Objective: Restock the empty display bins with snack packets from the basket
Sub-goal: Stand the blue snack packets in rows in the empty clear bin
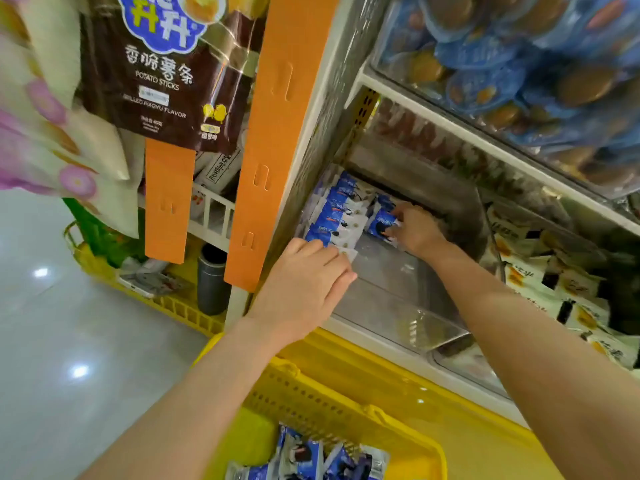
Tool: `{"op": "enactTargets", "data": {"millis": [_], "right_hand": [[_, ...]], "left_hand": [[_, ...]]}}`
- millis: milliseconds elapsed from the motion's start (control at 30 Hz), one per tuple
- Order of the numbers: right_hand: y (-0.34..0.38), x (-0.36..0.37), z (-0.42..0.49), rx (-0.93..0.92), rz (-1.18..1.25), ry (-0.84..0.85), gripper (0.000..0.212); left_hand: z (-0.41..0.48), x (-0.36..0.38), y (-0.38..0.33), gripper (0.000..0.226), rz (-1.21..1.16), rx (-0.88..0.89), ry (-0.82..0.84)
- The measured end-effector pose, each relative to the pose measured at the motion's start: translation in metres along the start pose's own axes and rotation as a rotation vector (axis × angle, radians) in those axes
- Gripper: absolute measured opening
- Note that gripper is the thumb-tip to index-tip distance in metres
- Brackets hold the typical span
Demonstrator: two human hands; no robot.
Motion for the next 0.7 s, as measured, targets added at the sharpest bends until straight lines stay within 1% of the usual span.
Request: {"op": "enactTargets", "data": {"millis": [100, 200, 333, 433, 500, 600, 700], "right_hand": [[-0.001, 0.007, 0.011, -0.022, 0.006, 0.016, 0.040], [-0.005, 0.008, 0.016, -0.048, -0.052, -0.026, 0.037], [-0.003, 0.009, 0.013, -0.073, -0.155, -0.109, 0.037], [0.002, 0.008, 0.008, -0.085, -0.170, -0.124, 0.038], [0.008, 0.006, 0.000, -0.083, -0.117, -0.122, 0.040], [0.018, -0.001, -0.031, -0.117, 0.076, -0.154, 0.038], [0.021, -0.009, -0.085, -0.194, 0.268, -0.193, 0.035]], "left_hand": [[-0.001, 0.003, 0.002, 0.035, -0.012, 0.017, -0.027], [-0.001, 0.006, 0.004, 0.033, -0.002, 0.018, -0.040], [-0.002, 0.006, 0.003, 0.033, 0.009, 0.006, -0.011], [-0.001, 0.005, 0.003, 0.035, 0.011, -0.005, 0.013], [-0.001, 0.003, 0.002, 0.036, 0.017, -0.012, 0.025], [0.000, 0.000, 0.001, 0.039, 0.044, -0.016, 0.055], [0.000, -0.003, -0.001, 0.038, 0.066, -0.033, 0.103]]}}
Point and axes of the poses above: each hand's wrist, its own z-axis towards the middle knuckle, its own x-axis out of the palm, y = z × x, the point moved 1 cm from there along z, towards the middle knuckle, and after that the axes turned 3 degrees about -y, right-handed, at the moved point
